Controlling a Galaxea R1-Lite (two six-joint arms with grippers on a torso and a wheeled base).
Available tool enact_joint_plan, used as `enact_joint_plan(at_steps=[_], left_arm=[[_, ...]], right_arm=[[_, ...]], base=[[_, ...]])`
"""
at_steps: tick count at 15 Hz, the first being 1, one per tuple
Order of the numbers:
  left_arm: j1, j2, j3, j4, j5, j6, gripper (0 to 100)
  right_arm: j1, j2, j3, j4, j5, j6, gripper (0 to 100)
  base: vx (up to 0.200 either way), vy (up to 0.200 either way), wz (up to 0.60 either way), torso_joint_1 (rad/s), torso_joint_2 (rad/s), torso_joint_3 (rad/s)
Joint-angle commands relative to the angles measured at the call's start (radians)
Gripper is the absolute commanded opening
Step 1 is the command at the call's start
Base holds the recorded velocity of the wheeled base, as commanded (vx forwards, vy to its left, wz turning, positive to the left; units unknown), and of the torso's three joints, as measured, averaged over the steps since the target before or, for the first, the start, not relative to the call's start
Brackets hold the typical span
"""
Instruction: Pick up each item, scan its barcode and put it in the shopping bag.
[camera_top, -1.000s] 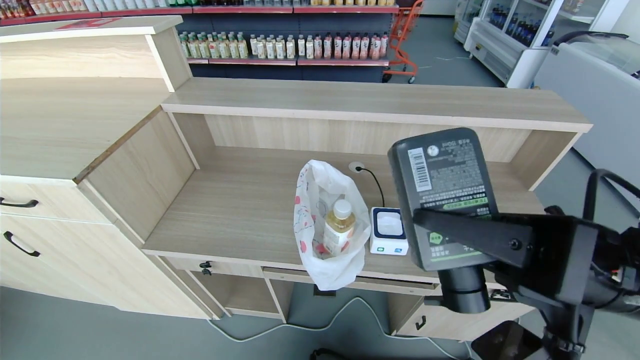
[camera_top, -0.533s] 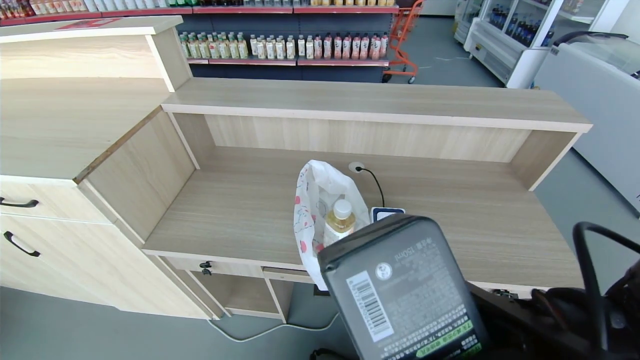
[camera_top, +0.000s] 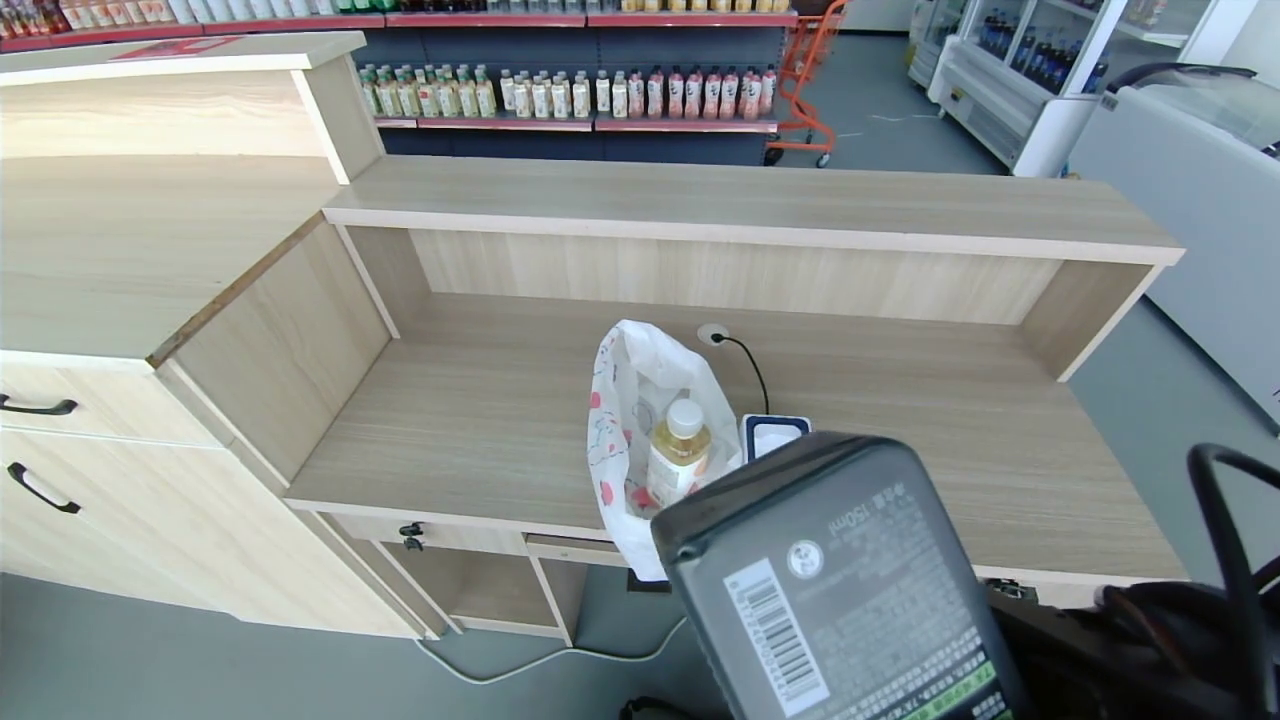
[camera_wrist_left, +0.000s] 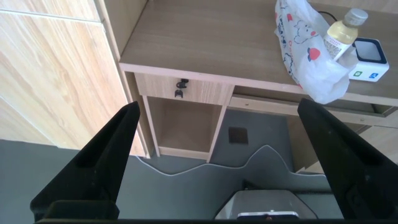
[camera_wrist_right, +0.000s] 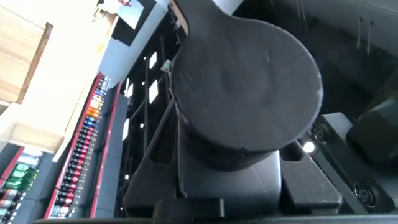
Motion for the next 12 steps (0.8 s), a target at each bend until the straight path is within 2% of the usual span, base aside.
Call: enact_joint_plan(at_steps=[1,3,5,8,12], left_arm=[[0.0,0.0,0.0,0.0,0.0,-0.001,100],[0.0,0.0,0.0,0.0,0.0,-0.001,100],[0.0,0.0,0.0,0.0,0.0,-0.001,100],[0.0,0.0,0.0,0.0,0.0,-0.001,100],[0.0,0.0,0.0,0.0,0.0,-0.001,100]], right_arm=[[-0.074,-0.074,0.002,0.03,0.0,0.021,0],[-0.185,-0.134,0.003,0.065,0.009,0.044,0],[-0.225,-0.159,0.006,0.077,0.06,0.052,0],[-0.217,-0.168,0.018,0.079,0.135,0.056,0],[-0.206,-0.179,0.02,0.127,0.135,0.059,0]], base=[[0.0,0.0,0.0,0.0,0.0,0.0],[0.0,0.0,0.0,0.0,0.0,0.0],[0.0,0.0,0.0,0.0,0.0,0.0],[0.0,0.0,0.0,0.0,0.0,0.0],[0.0,0.0,0.0,0.0,0.0,0.0]])
